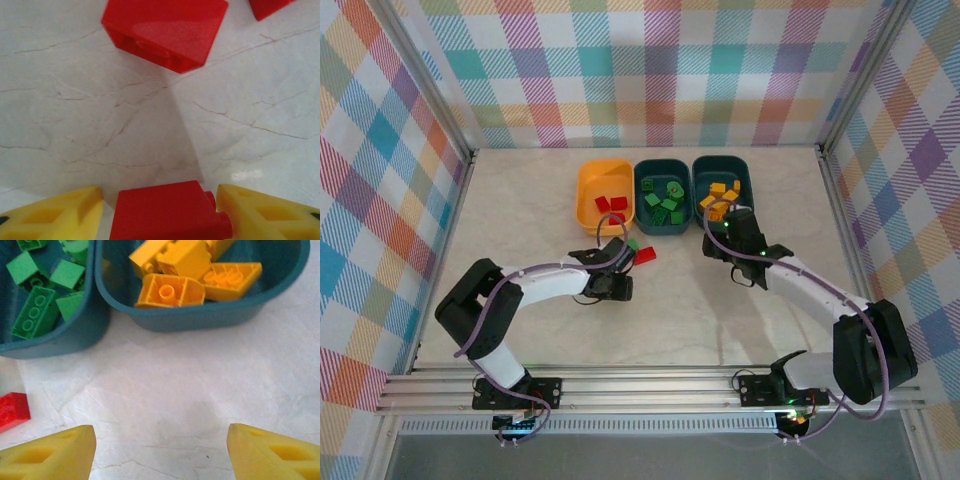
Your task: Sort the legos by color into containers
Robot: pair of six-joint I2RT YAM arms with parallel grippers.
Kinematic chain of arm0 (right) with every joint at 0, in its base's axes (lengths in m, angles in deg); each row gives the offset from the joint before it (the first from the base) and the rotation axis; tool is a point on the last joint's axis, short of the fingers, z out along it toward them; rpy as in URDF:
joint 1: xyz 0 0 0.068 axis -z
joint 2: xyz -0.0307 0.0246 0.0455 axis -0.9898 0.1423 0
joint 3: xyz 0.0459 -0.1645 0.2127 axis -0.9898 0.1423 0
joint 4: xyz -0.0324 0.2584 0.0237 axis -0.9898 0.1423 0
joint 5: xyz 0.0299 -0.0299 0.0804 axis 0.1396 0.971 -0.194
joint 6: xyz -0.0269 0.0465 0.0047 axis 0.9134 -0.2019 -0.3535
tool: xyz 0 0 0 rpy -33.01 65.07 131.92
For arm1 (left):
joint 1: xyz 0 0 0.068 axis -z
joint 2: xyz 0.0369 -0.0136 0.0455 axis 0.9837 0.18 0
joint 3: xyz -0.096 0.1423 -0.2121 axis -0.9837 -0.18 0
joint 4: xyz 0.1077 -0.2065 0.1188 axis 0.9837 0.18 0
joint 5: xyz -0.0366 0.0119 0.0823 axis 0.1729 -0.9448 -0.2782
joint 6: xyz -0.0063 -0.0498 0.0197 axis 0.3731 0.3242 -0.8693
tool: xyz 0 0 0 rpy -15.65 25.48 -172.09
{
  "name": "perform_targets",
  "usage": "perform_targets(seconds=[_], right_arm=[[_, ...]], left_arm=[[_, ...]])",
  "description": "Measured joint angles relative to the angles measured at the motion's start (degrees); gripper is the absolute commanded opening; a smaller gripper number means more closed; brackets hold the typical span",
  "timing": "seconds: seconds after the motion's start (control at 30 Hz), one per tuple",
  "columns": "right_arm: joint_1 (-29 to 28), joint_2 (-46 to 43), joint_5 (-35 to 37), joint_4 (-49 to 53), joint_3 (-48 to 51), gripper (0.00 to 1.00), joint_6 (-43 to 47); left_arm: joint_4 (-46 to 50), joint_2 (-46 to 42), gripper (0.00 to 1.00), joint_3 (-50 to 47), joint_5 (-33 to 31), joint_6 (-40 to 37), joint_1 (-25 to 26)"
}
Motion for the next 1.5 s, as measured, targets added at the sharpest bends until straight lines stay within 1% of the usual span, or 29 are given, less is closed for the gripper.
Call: perform_targets(seconds=[0.1, 0.3, 0.47, 0.57, 0.67, 0.77, 0.83, 0.9, 1.0, 1.07, 1.17, 1.27, 1.33, 1.4, 1.5], right_arm=[[-0.02, -0.72, 0.07, -2.58, 1.88, 0.66, -0.83], [-0.02, -0.79, 0.22, -6.56, 3.78, 0.66, -2.12], [-0.02, -0.79, 0.22, -8.46, 3.89, 0.66, -2.34], [-0.02, -0.79, 0.24, -9.27, 4.09, 0.66, -2.38], [-0.02, -0.79, 0.57, -10.19, 4.55, 0.66, -2.54], [-0.02, -0.79, 0.98, -11.28, 5.33, 0.66, -2.64], [-0.02, -0.79, 1.14, -11.93, 6.10, 0.66, -2.89], [-0.02, -0.68, 1.09, -12.13, 6.45, 0.66, -3.26], [-0.02, -0.13, 0.79, -12.92, 6.45, 0.66, -3.82], [-0.04, 0.09, 0.61, -13.14, 6.45, 0.66, -3.98], [-0.09, 0.11, 0.63, -13.42, 6.45, 0.67, -3.98], [-0.09, 0.09, 0.66, -13.44, 6.45, 0.67, -3.98], [-0.09, 0.07, 0.66, -13.42, 6.45, 0.68, -3.98], [-0.09, 0.07, 0.66, -13.42, 6.45, 0.68, -3.98], [-0.09, 0.07, 0.63, -13.42, 6.45, 0.69, -3.98]], left_arm=[[0.87, 0.44, 0.37, 0.39, -1.20, -0.07, -0.02], [2.25, 1.07, 0.32, 1.62, -1.86, -0.15, 0.26], [3.28, 1.01, 0.31, 2.91, -1.66, -0.94, 0.26], [4.31, 0.09, 0.31, 6.67, -1.77, -2.58, 0.22], [5.57, -1.46, 0.31, 12.61, -1.86, -4.50, -0.87], [5.40, -1.75, 0.31, 19.69, -1.38, -6.25, -3.80], [5.44, -0.92, 0.31, 24.87, -0.46, -6.93, -7.32], [5.35, 1.68, 0.31, 30.32, 0.70, -7.26, -10.58], [5.09, 8.79, 0.33, 39.17, 3.56, -7.08, -14.56], [5.77, 14.49, 0.34, 44.70, 5.27, -6.88, -16.31], [8.13, 23.41, 0.37, 52.96, 6.60, -6.78, -17.81], [10.84, 29.03, 0.40, 57.51, 7.21, -6.80, -18.29], [12.50, 30.88, 0.46, 59.04, 7.41, -6.75, -18.51], [13.68, 31.63, 0.57, 60.06, 7.48, -6.56, -18.51], [14.84, 31.69, 0.70, 61.35, 7.67, -6.64, -18.51]])
